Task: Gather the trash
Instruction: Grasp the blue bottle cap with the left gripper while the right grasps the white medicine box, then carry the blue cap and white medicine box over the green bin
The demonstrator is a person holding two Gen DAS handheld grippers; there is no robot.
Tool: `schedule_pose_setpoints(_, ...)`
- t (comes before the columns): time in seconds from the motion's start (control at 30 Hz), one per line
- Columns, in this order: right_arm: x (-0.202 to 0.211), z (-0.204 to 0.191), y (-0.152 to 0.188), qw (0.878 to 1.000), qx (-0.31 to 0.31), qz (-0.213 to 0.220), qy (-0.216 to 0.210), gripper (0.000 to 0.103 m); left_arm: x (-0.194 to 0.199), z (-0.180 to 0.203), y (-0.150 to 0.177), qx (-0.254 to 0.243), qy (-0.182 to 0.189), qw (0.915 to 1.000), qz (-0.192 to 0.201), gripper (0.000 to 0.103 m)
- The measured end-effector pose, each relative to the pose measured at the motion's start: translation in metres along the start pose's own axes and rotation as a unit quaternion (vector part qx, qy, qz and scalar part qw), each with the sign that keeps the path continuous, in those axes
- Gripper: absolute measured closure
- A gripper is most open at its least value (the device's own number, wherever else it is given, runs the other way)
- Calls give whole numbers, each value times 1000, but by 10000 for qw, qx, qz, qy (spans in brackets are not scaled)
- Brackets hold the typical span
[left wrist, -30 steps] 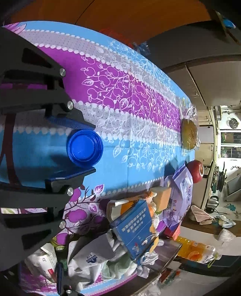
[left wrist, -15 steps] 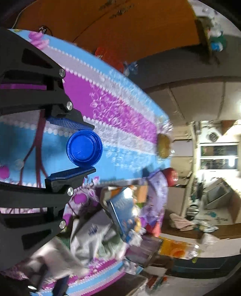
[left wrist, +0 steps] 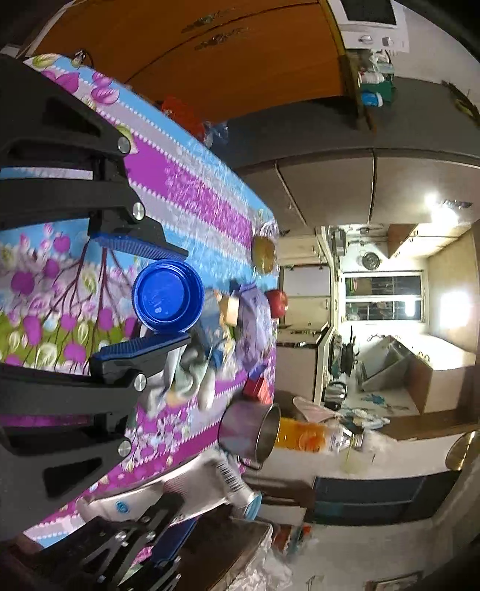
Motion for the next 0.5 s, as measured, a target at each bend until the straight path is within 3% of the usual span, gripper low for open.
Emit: schedule_pose_setpoints(0.5, 12, 5, 3, 9999, -99, 58, 54, 73, 8, 14, 6, 10, 59, 10000, 23, 65)
Point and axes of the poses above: each gripper's, at about its wrist camera, not at the fingertips, and x roughly against the way its jaws point, z to its right, y to its underside, the point moved 8 cm from there along -x, roughly the way its jaws point, and after that the axes turned 12 degrees about -z, right-handed, at the moved point
